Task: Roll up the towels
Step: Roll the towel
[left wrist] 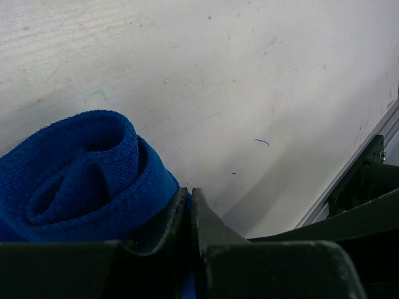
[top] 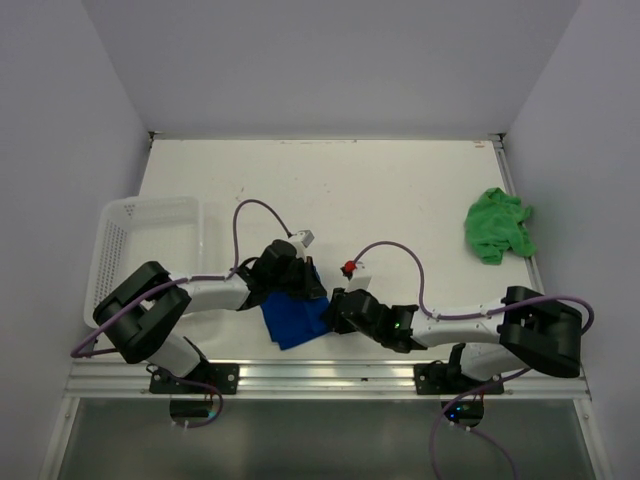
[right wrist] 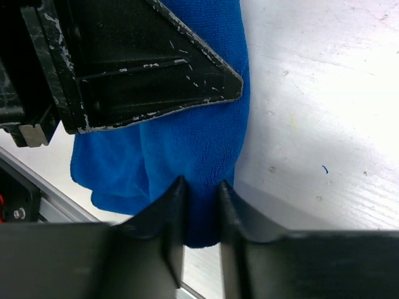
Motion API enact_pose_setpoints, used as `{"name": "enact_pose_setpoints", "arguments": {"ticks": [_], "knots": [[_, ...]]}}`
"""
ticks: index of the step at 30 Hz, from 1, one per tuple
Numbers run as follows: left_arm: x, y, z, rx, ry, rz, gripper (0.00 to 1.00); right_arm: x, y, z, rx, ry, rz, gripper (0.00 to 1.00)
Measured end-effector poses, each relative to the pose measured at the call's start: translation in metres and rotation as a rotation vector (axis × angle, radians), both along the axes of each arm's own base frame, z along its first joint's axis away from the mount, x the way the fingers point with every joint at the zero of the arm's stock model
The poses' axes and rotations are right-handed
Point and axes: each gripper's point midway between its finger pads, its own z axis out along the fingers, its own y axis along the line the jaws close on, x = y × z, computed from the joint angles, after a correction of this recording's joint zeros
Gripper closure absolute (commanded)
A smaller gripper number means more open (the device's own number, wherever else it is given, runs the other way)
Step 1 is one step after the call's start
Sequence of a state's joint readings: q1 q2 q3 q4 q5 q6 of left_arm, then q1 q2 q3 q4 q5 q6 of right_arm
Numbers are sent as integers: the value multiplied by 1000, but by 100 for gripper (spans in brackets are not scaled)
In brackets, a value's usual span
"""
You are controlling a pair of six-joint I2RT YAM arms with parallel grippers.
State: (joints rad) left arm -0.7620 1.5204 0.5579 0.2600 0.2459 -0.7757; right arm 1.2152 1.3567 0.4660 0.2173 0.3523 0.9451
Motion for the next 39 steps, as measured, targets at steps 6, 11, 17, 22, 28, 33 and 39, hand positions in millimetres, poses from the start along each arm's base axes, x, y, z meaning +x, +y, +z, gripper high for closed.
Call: {"name": "enact_pose_setpoints", "arguments": {"ticks": [6,11,17,22,28,33,39], "knots": [[0,1,0,5,3,2,89,1,0,1,-7,-10,5,100],[12,9,7,13,13,31,88,6,-5,5,-42,-39,-10,100],[47,13,44,19,-55,74,87,15,-21,14,-167,-119,-37,100],[63,5,72,-11,-108,80,87,15,-25,23,-286,-194,-25,100],[62,5,72,-10,-101,77,87,7,-10,23,-508,-298,16,100],[60,4,71,-9,-99,74,87,4,-1,17,-708,-373,35,100],[43,6,57,7,-75,51,87,-1,9,14,-937,-468,56,100]]}}
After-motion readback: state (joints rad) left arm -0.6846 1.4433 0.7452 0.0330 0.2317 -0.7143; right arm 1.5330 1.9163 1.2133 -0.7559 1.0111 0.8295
